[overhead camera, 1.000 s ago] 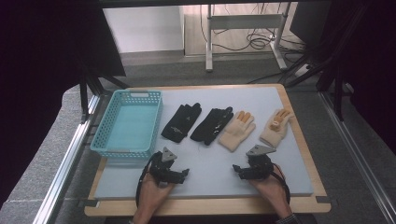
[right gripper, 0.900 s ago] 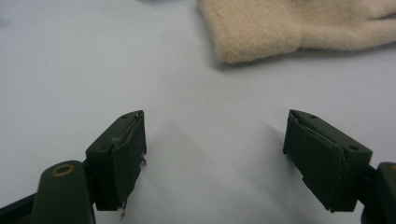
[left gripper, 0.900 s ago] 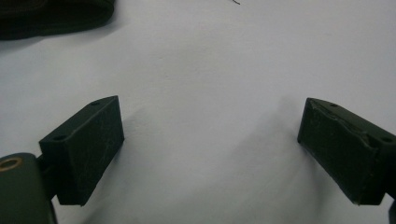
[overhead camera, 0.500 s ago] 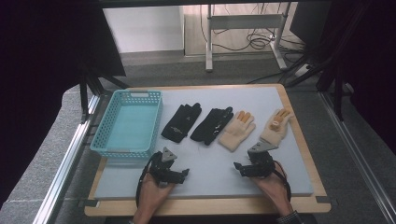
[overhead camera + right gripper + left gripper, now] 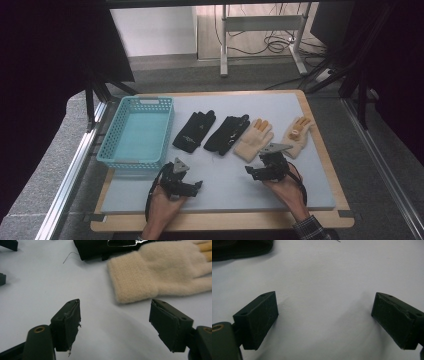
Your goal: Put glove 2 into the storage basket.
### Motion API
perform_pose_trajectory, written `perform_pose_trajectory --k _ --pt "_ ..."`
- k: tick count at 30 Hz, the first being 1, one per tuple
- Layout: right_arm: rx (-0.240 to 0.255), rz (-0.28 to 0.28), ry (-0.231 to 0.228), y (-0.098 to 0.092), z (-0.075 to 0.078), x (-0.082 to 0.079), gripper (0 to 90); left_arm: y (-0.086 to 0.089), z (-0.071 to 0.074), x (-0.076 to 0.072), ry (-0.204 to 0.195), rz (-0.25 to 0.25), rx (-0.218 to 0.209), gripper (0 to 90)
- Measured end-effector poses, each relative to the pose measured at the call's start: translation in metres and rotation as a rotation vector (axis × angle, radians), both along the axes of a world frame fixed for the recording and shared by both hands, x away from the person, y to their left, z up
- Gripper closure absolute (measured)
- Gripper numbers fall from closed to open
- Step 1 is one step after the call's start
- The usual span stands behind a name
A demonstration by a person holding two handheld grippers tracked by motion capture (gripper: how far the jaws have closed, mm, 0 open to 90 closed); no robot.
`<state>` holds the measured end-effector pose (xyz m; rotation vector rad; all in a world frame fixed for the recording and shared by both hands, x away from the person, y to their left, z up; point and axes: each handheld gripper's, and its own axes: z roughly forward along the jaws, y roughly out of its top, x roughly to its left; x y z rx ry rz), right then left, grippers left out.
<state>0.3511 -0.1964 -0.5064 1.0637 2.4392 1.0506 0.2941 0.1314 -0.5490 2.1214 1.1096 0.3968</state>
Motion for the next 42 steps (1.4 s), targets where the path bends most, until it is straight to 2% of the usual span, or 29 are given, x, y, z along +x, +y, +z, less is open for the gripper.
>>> perform_pose_trajectory --k 6,13,22,23,25,27,29,30,32,33,35,39,42 --pt "0.012 -0.001 -0.004 0.006 0.005 0.008 25.3 0.000 0.000 0.000 0.000 0.000 0.000 7.4" --pt "0.005 -0.006 -0.011 0.013 0.012 0.026 26.0 0.000 0.000 0.000 0.000 0.000 0.000 7.4" --pt "-0.001 -0.001 -0.040 0.029 0.017 0.050 40.0 0.000 0.000 0.000 -0.002 0.001 -0.001 7.3" --pt "-0.014 0.002 -0.047 0.034 0.018 0.058 43.6 0.000 0.000 0.000 -0.002 0.000 -0.001 7.3" --pt "-0.012 -0.001 -0.044 0.036 0.018 0.061 44.6 0.000 0.000 0.000 -0.002 0.000 -0.001 7.3" --pt "0.002 -0.010 -0.031 0.040 0.020 0.071 48.5 0.000 0.000 0.000 -0.002 0.000 -0.001 7.3" --pt "0.003 -0.013 -0.033 0.041 0.020 0.074 49.4 0.000 0.000 0.000 -0.003 0.000 -0.001 7.3" --pt "-0.003 -0.021 -0.036 0.044 0.020 0.081 50.8 0.000 0.000 0.000 -0.002 0.000 -0.001 7.3" --pt "-0.007 -0.024 -0.034 0.045 0.020 0.085 50.9 0.000 0.000 0.000 -0.002 -0.001 0.001 7.3" --pt "-0.006 -0.039 -0.036 0.050 0.021 0.093 50.8 0.000 0.000 0.000 -0.002 -0.002 0.003 7.3" --pt "-0.006 -0.048 -0.039 0.054 0.021 0.100 49.0 0.000 0.000 0.000 -0.002 -0.001 0.001 7.3" --pt "-0.012 -0.084 -0.039 0.066 0.018 0.115 39.2 0.000 0.000 0.000 -0.002 -0.001 0.000 7.3" --pt "-0.021 -0.113 -0.017 0.075 0.010 0.127 33.7 0.000 0.000 0.000 -0.003 -0.001 -0.001 7.3"
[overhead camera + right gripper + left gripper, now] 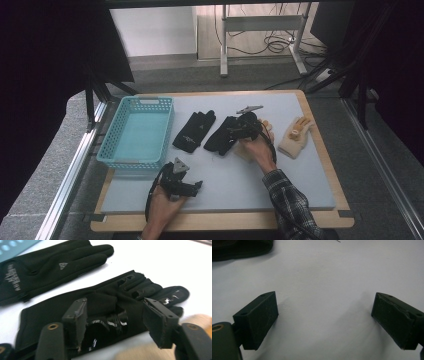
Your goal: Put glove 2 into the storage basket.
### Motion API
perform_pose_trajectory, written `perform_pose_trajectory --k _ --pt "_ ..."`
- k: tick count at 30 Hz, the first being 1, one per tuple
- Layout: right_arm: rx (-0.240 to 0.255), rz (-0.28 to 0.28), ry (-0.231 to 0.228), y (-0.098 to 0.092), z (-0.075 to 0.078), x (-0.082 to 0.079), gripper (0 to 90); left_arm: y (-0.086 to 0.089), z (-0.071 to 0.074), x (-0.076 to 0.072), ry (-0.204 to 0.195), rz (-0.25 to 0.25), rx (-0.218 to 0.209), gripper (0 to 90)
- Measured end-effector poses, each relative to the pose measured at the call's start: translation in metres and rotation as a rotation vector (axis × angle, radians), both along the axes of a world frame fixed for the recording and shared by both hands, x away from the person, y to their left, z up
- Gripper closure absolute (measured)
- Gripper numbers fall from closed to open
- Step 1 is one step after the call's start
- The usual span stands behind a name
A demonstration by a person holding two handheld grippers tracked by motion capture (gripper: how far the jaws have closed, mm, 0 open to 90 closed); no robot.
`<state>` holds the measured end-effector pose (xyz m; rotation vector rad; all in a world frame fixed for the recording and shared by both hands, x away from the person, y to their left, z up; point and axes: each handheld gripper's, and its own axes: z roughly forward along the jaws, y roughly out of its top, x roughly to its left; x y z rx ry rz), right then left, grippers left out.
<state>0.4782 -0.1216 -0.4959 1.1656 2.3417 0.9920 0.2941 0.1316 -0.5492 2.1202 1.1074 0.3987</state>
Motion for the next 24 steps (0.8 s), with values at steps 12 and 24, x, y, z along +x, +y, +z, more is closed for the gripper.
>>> perform_pose_trajectory --k 12,24 --pt "-0.120 -0.066 0.012 0.012 -0.022 0.014 58.4 0.000 0.000 0.000 -0.002 0.001 -0.002 7.3" --pt "-0.052 0.029 0.028 0.002 -0.013 0.011 86.4 0.000 0.000 0.000 0.000 0.000 0.000 7.3"
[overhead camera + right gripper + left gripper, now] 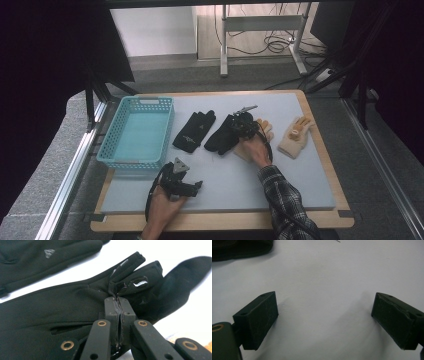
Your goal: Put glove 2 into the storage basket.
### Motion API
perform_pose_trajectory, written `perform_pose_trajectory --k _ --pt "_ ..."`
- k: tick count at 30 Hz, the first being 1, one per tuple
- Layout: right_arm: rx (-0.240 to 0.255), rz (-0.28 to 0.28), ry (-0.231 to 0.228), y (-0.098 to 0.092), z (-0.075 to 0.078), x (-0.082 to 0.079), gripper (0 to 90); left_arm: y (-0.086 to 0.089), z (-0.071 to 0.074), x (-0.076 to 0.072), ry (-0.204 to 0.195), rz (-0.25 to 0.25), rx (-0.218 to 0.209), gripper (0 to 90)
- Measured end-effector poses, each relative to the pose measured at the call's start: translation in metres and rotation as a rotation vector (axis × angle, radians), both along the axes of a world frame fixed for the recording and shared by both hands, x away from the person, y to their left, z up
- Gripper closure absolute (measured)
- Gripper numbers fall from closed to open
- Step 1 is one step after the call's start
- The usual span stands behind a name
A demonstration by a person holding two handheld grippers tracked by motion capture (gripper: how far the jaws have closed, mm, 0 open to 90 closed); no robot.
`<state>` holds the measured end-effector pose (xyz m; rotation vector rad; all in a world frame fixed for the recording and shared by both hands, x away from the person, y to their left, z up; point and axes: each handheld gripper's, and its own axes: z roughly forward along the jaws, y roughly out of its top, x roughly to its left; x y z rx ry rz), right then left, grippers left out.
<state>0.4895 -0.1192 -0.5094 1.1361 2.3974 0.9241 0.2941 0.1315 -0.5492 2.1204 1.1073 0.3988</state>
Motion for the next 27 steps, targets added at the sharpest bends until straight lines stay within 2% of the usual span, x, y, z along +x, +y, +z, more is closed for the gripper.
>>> perform_pose_trajectory --k 3,5,8,10,11,12,13,14,18,20,22,25,27 --pt "0.005 0.036 -0.031 -0.005 0.009 -0.006 86.5 0.000 0.000 0.000 0.000 0.000 0.000 7.2" --pt "0.029 0.045 -0.033 -0.007 0.016 -0.010 86.5 0.000 0.000 0.000 0.000 0.000 0.001 7.3" --pt "0.038 0.062 -0.037 -0.008 0.024 -0.013 86.5 0.000 0.000 0.000 0.000 0.000 0.000 7.3" --pt "0.072 0.091 -0.032 -0.009 0.036 -0.017 86.6 0.000 0.000 0.000 0.000 0.000 0.001 7.3" --pt "0.072 0.091 -0.032 -0.009 0.036 -0.017 86.6 0.000 0.000 0.000 0.000 0.000 0.001 7.3" --pt "0.098 0.106 -0.015 -0.010 0.044 -0.021 86.6 0.000 0.000 0.000 0.000 0.000 0.001 7.3" --pt "0.098 0.106 -0.015 -0.010 0.044 -0.021 86.6 0.000 0.000 0.000 0.000 0.000 0.001 7.3" --pt "0.114 0.135 -0.002 -0.010 0.051 -0.026 86.6 0.000 0.000 0.000 -0.001 -0.001 0.000 7.3" --pt "0.130 0.178 0.009 -0.010 0.058 -0.033 86.7 0.000 0.000 0.000 0.000 -0.001 0.000 7.3" --pt "0.151 0.227 0.026 -0.012 0.066 -0.043 86.6 0.000 0.000 0.000 0.000 0.000 -0.003 7.3" --pt "0.153 0.239 0.032 -0.013 0.069 -0.046 86.6 0.000 0.000 0.000 0.000 0.001 -0.003 7.3" --pt "0.162 0.309 0.049 -0.019 0.078 -0.062 86.6 0.000 0.000 0.000 -0.001 0.002 -0.003 7.3" --pt "0.161 0.325 0.058 -0.020 0.079 -0.066 86.6 0.000 0.000 0.000 0.000 0.002 -0.003 7.2"
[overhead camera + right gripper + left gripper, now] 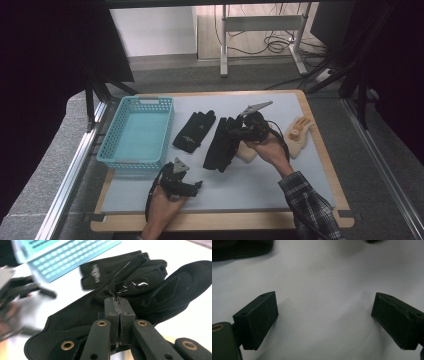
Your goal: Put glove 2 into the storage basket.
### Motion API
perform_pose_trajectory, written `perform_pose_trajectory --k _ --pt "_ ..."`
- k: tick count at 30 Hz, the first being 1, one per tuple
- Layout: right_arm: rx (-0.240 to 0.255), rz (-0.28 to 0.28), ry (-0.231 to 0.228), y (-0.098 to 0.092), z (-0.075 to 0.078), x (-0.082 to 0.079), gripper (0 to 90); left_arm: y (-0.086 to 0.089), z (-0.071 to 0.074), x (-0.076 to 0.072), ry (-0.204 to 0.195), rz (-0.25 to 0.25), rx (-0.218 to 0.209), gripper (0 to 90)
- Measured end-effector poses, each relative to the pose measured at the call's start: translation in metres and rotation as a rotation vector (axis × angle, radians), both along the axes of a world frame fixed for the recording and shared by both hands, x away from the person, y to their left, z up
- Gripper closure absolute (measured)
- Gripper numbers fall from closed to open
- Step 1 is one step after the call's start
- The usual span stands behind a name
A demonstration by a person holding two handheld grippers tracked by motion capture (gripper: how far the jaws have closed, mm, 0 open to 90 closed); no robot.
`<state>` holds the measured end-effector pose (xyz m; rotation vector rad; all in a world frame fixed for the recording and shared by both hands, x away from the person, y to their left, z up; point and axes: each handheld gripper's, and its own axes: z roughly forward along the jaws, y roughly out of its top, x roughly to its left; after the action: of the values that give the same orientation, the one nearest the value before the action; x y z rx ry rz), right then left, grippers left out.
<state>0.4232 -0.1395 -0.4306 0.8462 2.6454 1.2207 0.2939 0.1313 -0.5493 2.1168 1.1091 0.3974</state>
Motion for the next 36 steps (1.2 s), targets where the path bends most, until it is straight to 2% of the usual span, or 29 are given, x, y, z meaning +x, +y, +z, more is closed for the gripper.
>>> perform_pose_trajectory --k 3,4,5,6,8,11,13,14,15,16,17,19,20,22,24,25,29,31,32,33,36 --pt "-0.018 0.097 0.037 -0.006 -0.004 -0.016 86.6 0.000 0.000 0.000 0.000 -0.002 0.003 7.3" --pt "-0.026 0.122 0.047 -0.006 -0.007 -0.019 86.6 0.000 0.000 0.000 0.000 -0.002 0.003 7.2" --pt "-0.026 0.122 0.047 -0.006 -0.007 -0.019 86.6 0.000 0.000 0.000 0.000 -0.002 0.004 7.2" --pt "-0.052 0.158 0.070 -0.005 -0.017 -0.024 86.5 0.000 0.000 0.000 0.000 -0.002 0.004 7.3" --pt "-0.083 0.202 0.079 -0.001 -0.030 -0.027 86.4 0.000 0.000 0.000 0.000 -0.003 0.005 7.3" --pt "-0.113 0.214 0.075 0.006 -0.050 -0.028 82.6 0.000 0.000 0.000 -0.001 -0.003 0.006 7.3" --pt "-0.093 0.187 0.043 0.006 -0.054 -0.025 72.1 0.000 0.000 0.000 0.001 -0.002 0.003 7.3" --pt "-0.076 0.163 0.034 0.005 -0.053 -0.023 70.1 0.000 0.000 0.000 0.001 -0.002 0.004 7.3" --pt "-0.076 0.163 0.034 0.005 -0.053 -0.023 70.1 0.000 0.000 0.000 0.001 -0.002 0.004 7.3" --pt "-0.066 0.137 0.025 0.002 -0.051 -0.020 68.0 0.000 0.000 0.000 0.001 -0.002 0.003 7.3" --pt "-0.056 0.073 0.006 -0.005 -0.047 -0.014 67.3 0.000 0.000 0.000 0.001 -0.002 0.003 7.3" --pt "-0.058 0.054 0.000 -0.008 -0.046 -0.013 67.4 0.000 0.000 0.000 0.001 -0.003 0.004 7.2" --pt "-0.068 0.016 -0.010 -0.013 -0.046 -0.011 68.0 0.000 0.000 0.000 0.001 -0.002 0.004 7.3" --pt "-0.077 -0.001 -0.011 -0.015 -0.048 -0.010 68.8 0.000 0.000 0.000 0.001 -0.002 0.004 7.3" --pt "-0.098 -0.041 -0.014 -0.017 -0.054 -0.010 70.1 0.000 0.000 0.000 0.001 -0.002 0.004 7.3" --pt "-0.098 -0.041 -0.014 -0.017 -0.054 -0.010 70.1 0.000 0.000 0.000 0.001 -0.002 0.004 7.3" --pt "-0.075 -0.083 0.002 -0.014 -0.065 -0.006 58.4 0.000 0.000 0.000 0.001 -0.002 0.004 7.3" --pt "-0.076 -0.089 0.004 -0.013 -0.067 -0.005 59.0 0.000 0.000 0.000 0.002 0.000 0.002 7.3" --pt "-0.078 -0.090 0.029 -0.010 -0.071 -0.002 66.3 0.000 0.000 0.000 0.002 0.000 0.002 7.3" --pt "-0.078 -0.090 0.029 -0.010 -0.071 -0.002 66.3 0.000 0.000 0.000 0.002 0.000 0.002 7.3" --pt "-0.091 -0.070 0.036 0.001 -0.080 -0.002 79.4 0.000 0.000 0.000 0.002 0.000 0.003 7.3"
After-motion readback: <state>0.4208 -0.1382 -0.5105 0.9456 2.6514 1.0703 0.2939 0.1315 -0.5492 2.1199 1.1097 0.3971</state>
